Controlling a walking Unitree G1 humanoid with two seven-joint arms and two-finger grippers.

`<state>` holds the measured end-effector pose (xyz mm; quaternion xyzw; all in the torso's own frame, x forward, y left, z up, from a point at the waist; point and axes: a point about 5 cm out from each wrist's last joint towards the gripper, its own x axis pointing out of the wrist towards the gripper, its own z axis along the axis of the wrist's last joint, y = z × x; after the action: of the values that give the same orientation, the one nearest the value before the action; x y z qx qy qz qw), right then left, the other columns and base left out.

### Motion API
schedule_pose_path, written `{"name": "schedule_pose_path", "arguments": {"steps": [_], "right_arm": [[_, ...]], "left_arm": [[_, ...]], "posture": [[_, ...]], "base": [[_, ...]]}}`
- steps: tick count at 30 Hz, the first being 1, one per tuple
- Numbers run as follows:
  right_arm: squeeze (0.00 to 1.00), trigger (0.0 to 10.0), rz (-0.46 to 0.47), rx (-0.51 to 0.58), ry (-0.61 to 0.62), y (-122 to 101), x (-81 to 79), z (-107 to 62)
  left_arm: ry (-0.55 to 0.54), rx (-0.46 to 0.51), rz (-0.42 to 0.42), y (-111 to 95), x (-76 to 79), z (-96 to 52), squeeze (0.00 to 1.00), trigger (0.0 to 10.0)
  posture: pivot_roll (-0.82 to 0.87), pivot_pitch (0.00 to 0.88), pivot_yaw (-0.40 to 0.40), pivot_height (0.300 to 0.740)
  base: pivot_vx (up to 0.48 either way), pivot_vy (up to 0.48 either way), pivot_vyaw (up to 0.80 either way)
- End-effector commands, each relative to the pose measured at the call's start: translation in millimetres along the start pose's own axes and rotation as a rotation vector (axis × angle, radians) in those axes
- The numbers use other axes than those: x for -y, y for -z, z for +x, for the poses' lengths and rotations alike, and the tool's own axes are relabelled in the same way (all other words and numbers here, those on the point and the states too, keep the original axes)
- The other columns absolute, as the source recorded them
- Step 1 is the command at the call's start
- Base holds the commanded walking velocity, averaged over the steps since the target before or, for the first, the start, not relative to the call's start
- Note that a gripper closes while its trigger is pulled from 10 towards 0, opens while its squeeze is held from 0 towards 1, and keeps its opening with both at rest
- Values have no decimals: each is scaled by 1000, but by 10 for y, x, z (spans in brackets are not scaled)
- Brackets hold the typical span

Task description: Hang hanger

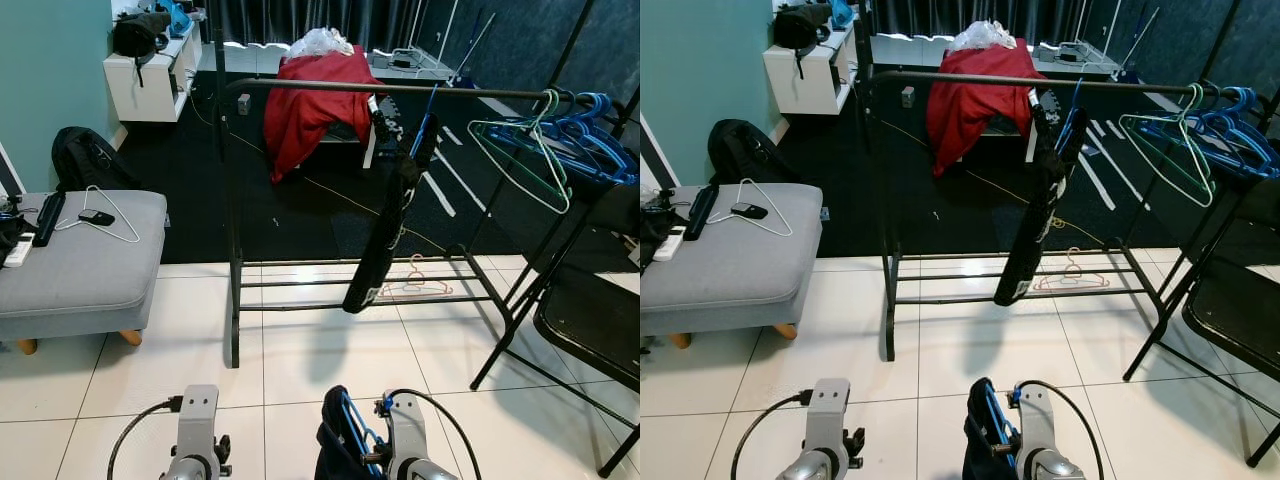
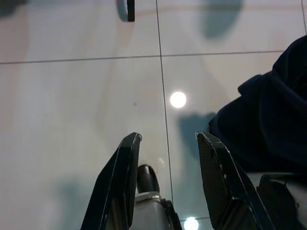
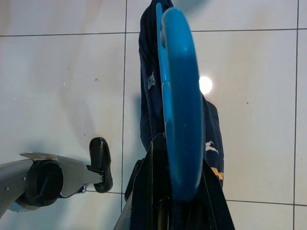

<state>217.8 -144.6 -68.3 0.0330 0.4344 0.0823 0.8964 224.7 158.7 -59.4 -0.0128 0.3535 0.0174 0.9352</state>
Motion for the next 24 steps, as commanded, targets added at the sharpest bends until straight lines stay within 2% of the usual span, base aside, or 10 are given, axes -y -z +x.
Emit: {"name": "schedule_pose_path", "arguments": {"steps": [1, 24], "right_arm": [[0, 10000, -4, 1, -9, 15, -42, 4], [0, 10000, 27, 20, 7, 3, -55, 7]], "left_arm": [[13, 3, 13, 20, 62, -9, 0, 10000], [25, 8, 43, 37, 120, -24, 0, 10000]], "posture": [[-43, 0, -61, 740], [-45, 0, -58, 740]], "base": [[0, 0, 0], [0, 0, 0]]}}
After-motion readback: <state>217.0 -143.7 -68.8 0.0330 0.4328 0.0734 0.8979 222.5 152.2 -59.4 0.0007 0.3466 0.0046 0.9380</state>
